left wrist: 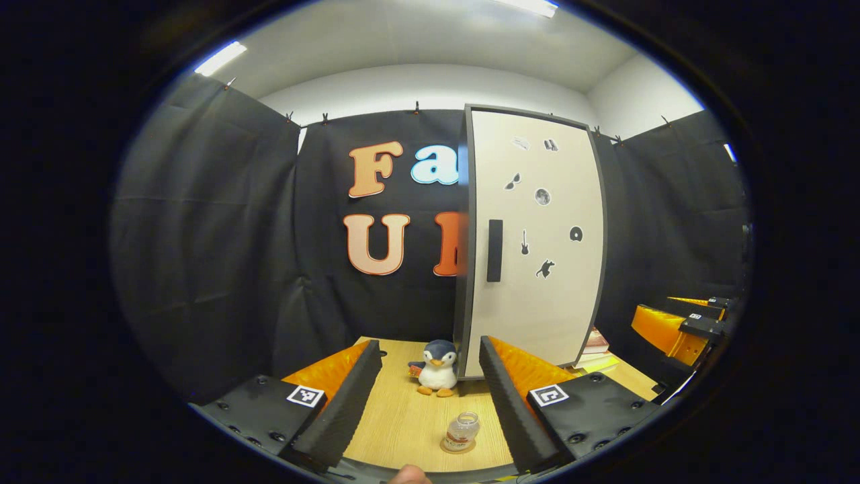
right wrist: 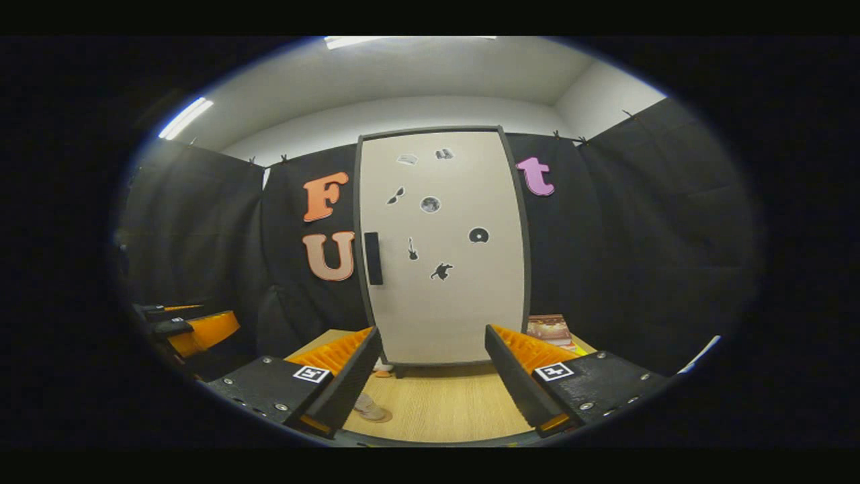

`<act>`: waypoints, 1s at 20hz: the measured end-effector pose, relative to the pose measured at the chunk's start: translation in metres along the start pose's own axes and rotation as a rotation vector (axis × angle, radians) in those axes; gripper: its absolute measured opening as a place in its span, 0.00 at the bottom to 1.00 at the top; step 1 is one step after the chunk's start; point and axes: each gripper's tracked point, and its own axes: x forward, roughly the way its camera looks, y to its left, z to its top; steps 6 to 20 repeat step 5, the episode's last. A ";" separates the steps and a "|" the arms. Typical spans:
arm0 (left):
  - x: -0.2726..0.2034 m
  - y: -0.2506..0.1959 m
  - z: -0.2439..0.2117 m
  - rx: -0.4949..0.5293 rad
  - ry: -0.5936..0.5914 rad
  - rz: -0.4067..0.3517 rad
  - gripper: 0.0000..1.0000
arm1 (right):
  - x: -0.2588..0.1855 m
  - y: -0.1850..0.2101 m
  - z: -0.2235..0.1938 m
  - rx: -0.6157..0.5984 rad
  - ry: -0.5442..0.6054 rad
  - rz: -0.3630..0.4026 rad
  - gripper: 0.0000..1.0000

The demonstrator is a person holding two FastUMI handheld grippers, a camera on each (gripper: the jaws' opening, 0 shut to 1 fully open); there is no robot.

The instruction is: Open the cabinet door with the right hand, grasp the bottle in the cabinet with the left hand and place it on the coaster, then close the cabinet door with the right hand.

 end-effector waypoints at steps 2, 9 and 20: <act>-0.001 -0.006 0.001 0.011 0.001 -0.007 0.99 | -0.004 0.000 0.004 -0.005 -0.005 0.005 0.95; -0.004 -0.011 0.003 0.021 -0.003 -0.009 0.99 | -0.008 -0.001 0.008 -0.008 -0.014 0.006 0.95; -0.004 -0.011 0.003 0.021 -0.003 -0.009 0.99 | -0.008 -0.001 0.008 -0.008 -0.014 0.006 0.95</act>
